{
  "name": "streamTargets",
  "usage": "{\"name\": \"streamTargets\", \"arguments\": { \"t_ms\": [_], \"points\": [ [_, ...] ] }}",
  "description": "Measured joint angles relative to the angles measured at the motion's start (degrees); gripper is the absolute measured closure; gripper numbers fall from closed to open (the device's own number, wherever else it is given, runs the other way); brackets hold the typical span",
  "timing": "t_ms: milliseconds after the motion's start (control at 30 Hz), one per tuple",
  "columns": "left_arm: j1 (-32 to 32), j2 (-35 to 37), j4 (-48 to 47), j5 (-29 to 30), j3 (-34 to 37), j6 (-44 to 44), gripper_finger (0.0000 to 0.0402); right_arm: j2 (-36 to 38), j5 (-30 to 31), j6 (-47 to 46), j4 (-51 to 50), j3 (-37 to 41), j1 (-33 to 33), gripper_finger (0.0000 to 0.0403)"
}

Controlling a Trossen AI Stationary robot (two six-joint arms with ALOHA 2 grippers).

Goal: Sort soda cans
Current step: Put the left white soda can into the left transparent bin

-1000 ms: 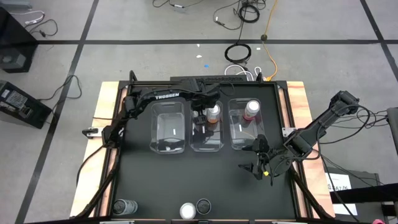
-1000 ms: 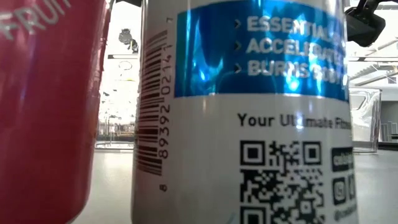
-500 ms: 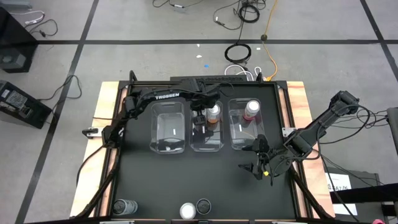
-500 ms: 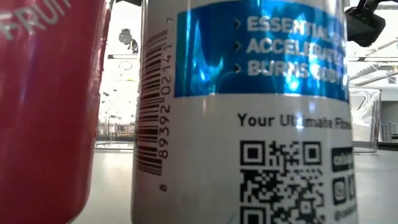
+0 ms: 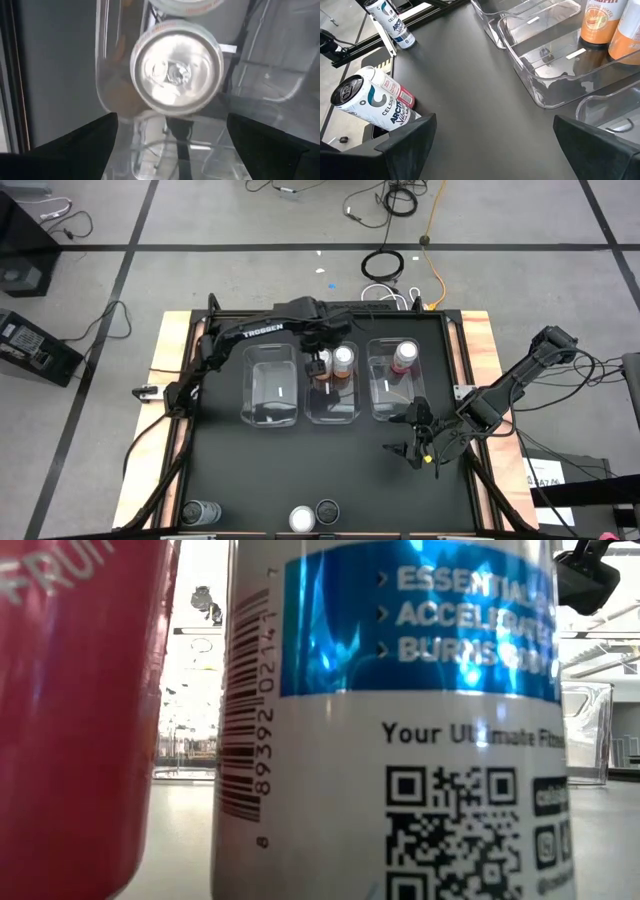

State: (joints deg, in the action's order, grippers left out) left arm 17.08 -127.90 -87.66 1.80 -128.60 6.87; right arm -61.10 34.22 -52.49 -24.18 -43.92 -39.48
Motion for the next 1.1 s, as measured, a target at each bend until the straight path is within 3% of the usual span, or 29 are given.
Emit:
{"name": "streamTargets", "arguments": {
  "t_ms": [400, 667, 900, 1100],
  "points": [
    [-2.34, 11.9, -1.32, -0.78, -0.31, -10.38, 0.0017, 0.0, 0.0, 0.49, 0.09, 0.0, 0.0, 0.0009],
    [-8.2, 23.86, -1.97, 7.99, 3.24, -23.63, 0.0017, 0.0, 0.02, 2.57, -0.39, 0.0, 0.0, 0.0009],
    [-20.03, 34.91, -2.31, 17.59, 17.68, -43.8, 0.0017, 0.0, 0.02, 5.58, -0.44, 0.0, 0.0, 0.0009],
    [-32.42, 43.29, -2.47, 17.72, 34.92, -70.62, 0.0017, 0.0, 0.0, 7.94, -0.48, 0.0, 0.0, 0.0009]
  ]
}}
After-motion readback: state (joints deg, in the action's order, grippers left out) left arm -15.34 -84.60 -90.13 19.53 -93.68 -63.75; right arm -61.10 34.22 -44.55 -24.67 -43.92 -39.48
